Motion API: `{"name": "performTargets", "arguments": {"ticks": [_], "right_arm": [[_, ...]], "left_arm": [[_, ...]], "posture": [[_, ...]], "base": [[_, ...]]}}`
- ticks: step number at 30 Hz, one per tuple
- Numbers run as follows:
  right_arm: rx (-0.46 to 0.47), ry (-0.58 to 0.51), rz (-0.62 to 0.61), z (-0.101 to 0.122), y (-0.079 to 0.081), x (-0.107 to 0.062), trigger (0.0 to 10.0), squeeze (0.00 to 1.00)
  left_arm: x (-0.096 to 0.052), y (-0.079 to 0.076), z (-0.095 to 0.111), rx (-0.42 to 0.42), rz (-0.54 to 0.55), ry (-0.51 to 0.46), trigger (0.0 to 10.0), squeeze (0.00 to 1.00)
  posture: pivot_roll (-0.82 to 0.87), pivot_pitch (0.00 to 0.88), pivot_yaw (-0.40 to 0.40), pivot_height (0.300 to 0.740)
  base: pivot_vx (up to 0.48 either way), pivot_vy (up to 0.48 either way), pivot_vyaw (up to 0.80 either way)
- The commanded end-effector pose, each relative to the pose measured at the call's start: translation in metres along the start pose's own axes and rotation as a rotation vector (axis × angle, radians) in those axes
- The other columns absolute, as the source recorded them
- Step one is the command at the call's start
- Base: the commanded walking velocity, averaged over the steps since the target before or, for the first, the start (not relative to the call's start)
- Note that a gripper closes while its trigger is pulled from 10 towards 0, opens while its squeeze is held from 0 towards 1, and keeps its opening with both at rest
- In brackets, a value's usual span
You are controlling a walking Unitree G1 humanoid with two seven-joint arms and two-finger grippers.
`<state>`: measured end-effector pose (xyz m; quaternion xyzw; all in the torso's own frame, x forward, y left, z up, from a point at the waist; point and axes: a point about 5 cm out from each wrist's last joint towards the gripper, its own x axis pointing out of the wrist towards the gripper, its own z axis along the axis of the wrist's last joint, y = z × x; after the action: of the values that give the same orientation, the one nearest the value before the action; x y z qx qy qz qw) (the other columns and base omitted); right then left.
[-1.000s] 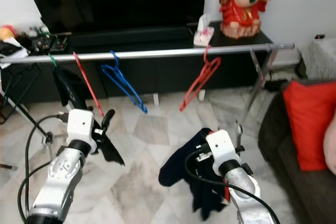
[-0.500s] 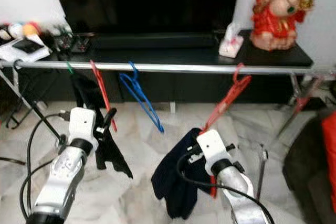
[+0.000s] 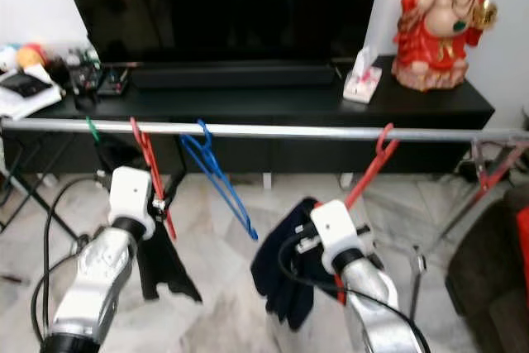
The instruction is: Hang hanger
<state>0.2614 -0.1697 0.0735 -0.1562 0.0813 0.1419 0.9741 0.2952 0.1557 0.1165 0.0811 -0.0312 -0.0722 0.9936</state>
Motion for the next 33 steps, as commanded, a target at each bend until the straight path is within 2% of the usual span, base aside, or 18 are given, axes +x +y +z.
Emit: {"name": "performTargets", "arguments": {"ticks": [1, 5, 8, 10, 16, 18, 19, 22, 23, 25, 27, 29, 31, 32, 33], "right_arm": [[0.002, -0.038, 0.010, 0.009, 0.003, 0.003, 10.0, 0.00], [-0.003, -0.036, 0.010, 0.009, 0.003, 0.003, 10.0, 0.00], [-0.005, -0.035, 0.014, 0.009, 0.004, 0.003, 10.0, 0.00], [-0.006, -0.035, 0.015, 0.009, 0.004, 0.003, 10.0, 0.00], [-0.011, -0.036, 0.020, 0.010, 0.005, 0.005, 10.0, 0.00], [-0.012, -0.037, 0.021, 0.010, 0.006, 0.005, 10.0, 0.00], [0.001, -0.045, 0.010, 0.010, 0.005, 0.004, 10.0, 0.00], [0.014, -0.043, -0.003, 0.008, 0.003, 0.003, 10.0, 0.00], [0.052, -0.005, -0.086, -0.004, -0.005, 0.002, 10.0, 0.00], [0.096, 0.070, -0.199, -0.021, -0.017, -0.002, 10.0, 0.00], [0.193, 0.112, -0.258, -0.035, -0.022, -0.007, 10.0, 0.00], [0.204, 0.127, -0.266, -0.039, -0.023, -0.008, 10.0, 0.00], [0.288, 0.161, -0.292, -0.053, -0.023, -0.014, 10.0, 0.00], [0.368, 0.153, -0.328, -0.058, -0.026, -0.018, 10.0, 0.00], [0.390, 0.153, -0.339, -0.061, -0.028, -0.020, 10.0, 0.00]], "left_arm": [[-0.003, 0.008, -0.005, -0.004, 0.033, 0.039, 10.0, 0.00], [0.002, 0.017, -0.009, 0.027, 0.137, 0.127, 10.0, 0.00], [0.006, 0.022, -0.009, -0.011, 0.196, 0.166, 10.0, 0.00], [0.010, 0.023, -0.007, -0.025, 0.202, 0.175, 10.0, 0.00], [0.028, 0.010, -0.006, -0.109, 0.126, 0.214, 10.0, 0.00], [0.031, 0.010, -0.005, -0.102, 0.132, 0.225, 10.0, 0.00], [0.032, 0.011, -0.002, -0.064, 0.126, 0.178, 10.0, 0.00], [0.031, 0.011, 0.001, 0.013, 0.106, 0.136, 10.0, 0.00], [0.026, 0.012, 0.002, 0.043, 0.084, 0.092, 10.0, 0.00], [0.020, 0.015, 0.000, 0.028, 0.094, 0.082, 10.0, 0.00], [0.014, 0.020, -0.001, 0.029, 0.110, 0.076, 10.0, 0.00], [0.012, 0.021, -0.002, 0.029, 0.113, 0.074, 10.0, 0.00], [0.006, 0.027, -0.004, 0.027, 0.140, 0.071, 10.0, 0.00], [0.003, 0.029, -0.005, 0.028, 0.155, 0.063, 10.0, 0.00], [0.002, 0.030, -0.004, 0.027, 0.162, 0.053, 10.0, 0.00]], "posture": [[-0.14, 0.000, 0.025, 0.740], [-0.14, 0.000, 0.021, 0.740], [-0.14, 0.000, 0.020, 0.740], [-0.15, 0.000, 0.019, 0.740], [-0.15, 0.000, 0.023, 0.740], [-0.16, 0.000, 0.024, 0.740], [-0.16, 0.000, 0.026, 0.740], [-0.16, 0.000, 0.028, 0.740], [-0.16, 0.000, 0.026, 0.740], [-0.15, 0.000, 0.024, 0.740], [-0.15, 0.000, 0.024, 0.740], [-0.15, 0.000, 0.024, 0.740], [-0.15, 0.000, 0.022, 0.740], [-0.15, 0.000, 0.021, 0.740], [-0.15, 0.000, 0.022, 0.740]], "base": [[0.000, 0.000, 0.00], [0.000, 0.000, 0.00], [0.000, 0.000, 0.00], [0.000, 0.000, 0.00], [0.000, 0.000, 0.00], [0.000, 0.000, 0.00], [0.000, 0.000, 0.00], [0.000, 0.000, 0.00], [0.000, 0.000, 0.00], [0.000, 0.000, 0.00], [0.000, 0.000, 0.00], [0.000, 0.000, 0.00], [0.000, 0.000, 0.00], [0.000, 0.000, 0.00], [0.000, 0.000, 0.00]]}}
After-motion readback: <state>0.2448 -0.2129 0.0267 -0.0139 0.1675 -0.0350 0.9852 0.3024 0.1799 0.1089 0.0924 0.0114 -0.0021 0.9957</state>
